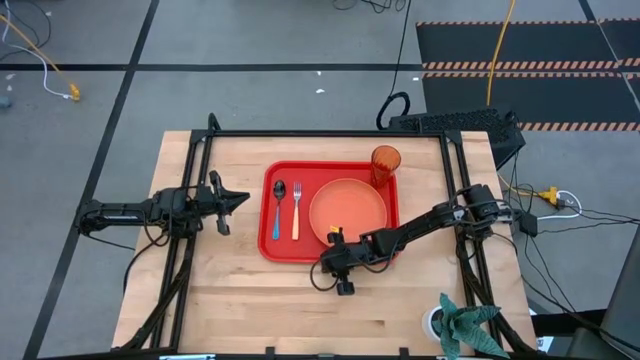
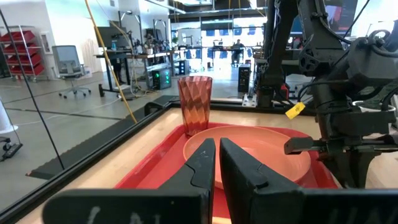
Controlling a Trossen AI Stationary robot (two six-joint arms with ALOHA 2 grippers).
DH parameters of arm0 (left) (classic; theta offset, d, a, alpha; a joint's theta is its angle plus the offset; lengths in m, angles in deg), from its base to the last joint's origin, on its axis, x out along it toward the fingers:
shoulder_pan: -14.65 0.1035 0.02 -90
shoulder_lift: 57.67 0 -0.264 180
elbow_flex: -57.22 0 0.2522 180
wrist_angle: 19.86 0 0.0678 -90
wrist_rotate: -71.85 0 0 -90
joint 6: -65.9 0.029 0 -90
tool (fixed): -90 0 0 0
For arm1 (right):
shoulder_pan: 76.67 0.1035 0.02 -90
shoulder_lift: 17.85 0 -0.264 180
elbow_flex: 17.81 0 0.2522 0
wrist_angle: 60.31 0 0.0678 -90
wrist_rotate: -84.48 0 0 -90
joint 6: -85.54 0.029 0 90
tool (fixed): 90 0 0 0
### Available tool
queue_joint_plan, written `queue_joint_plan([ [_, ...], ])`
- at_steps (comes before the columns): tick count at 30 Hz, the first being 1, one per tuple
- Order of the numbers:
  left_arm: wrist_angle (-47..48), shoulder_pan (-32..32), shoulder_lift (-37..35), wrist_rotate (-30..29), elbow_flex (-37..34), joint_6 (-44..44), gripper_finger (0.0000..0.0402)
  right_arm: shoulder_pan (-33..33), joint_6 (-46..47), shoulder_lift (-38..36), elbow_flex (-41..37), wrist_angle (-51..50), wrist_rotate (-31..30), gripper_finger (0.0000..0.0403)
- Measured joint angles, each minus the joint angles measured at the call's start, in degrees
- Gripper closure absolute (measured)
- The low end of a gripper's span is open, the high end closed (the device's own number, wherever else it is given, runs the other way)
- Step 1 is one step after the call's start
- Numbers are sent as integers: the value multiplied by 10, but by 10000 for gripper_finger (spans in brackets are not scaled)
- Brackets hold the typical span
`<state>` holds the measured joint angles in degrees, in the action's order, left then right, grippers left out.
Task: Pick and place plate/cup/fork/spoon on tray
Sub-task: Adjust the blue spoon, orange plate, and the red tray
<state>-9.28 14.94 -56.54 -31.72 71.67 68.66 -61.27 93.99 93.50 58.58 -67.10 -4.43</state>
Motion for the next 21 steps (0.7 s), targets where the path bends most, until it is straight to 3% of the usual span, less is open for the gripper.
queue_joint_plan([
  [10,0,0,0,0,0,0,373,1,0,-1,0,1,5,401],
  [21,0,0,0,0,0,0,373,0,13,-1,0,128,3,390],
])
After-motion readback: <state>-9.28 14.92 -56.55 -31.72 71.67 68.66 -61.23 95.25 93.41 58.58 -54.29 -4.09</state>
